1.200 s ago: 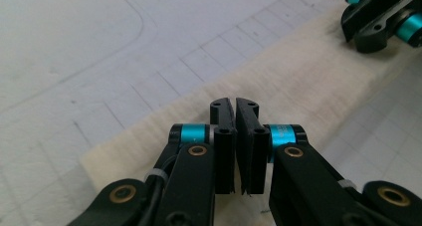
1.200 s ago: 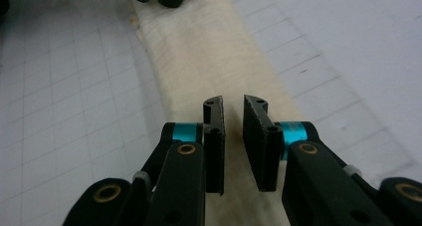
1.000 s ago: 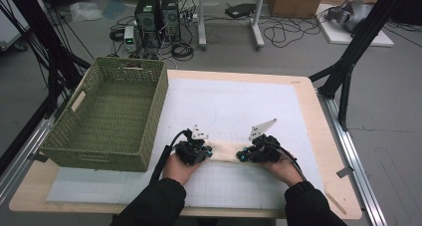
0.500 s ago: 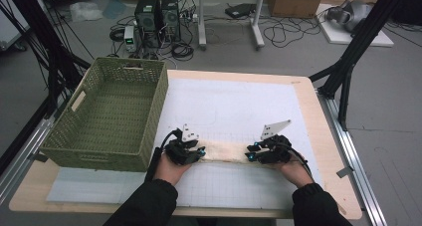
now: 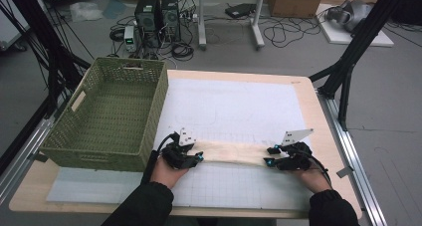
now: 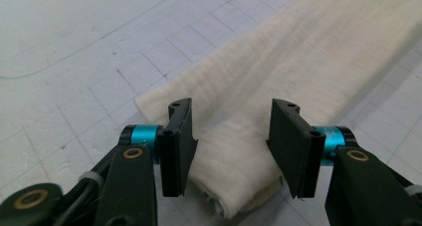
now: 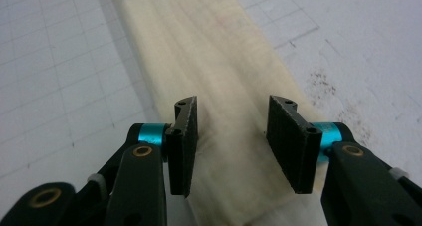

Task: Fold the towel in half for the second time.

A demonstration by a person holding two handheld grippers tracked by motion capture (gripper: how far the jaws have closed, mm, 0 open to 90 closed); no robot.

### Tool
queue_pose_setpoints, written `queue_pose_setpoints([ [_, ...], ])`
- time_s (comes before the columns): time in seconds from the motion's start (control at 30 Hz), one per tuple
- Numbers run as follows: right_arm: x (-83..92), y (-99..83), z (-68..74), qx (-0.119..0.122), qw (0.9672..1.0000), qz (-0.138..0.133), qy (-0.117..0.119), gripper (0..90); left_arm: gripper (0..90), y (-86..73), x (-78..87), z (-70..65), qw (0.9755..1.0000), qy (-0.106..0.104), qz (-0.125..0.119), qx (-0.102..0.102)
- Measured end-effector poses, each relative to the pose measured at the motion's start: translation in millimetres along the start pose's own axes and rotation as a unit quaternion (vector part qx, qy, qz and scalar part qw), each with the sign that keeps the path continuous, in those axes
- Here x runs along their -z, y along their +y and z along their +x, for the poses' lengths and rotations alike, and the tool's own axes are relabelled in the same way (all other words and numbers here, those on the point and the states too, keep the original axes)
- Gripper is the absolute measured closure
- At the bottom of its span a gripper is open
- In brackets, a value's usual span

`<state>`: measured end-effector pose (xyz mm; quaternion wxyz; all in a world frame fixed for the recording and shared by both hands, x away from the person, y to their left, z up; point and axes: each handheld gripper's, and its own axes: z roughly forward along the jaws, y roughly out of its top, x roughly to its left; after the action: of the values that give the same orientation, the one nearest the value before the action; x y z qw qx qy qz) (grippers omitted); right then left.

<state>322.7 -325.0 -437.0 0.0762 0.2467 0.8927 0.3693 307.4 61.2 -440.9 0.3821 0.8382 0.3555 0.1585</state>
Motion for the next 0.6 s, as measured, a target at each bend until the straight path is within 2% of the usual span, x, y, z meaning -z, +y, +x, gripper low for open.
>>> queue_pose_setpoints([
  [0.1, 4.1, -5.4, -0.2, -0.006, 1.0000, -0.006, -0.001, 54.8, 52.0, -0.4, 0.4, 0.3, 1.0000, -0.001, -0.001, -0.001],
  [0.4, 9.8, -13.9, 3.2, 0.002, 0.9998, -0.011, -0.015, 54.8, 52.0, -3.0, 1.3, 1.2, 1.0000, -0.001, -0.005, 0.000],
  [0.6, 9.9, -16.2, 5.8, -0.002, 0.9997, -0.014, -0.022, 54.1, 51.8, -3.0, 1.0, 2.1, 1.0000, -0.002, -0.005, -0.001],
])
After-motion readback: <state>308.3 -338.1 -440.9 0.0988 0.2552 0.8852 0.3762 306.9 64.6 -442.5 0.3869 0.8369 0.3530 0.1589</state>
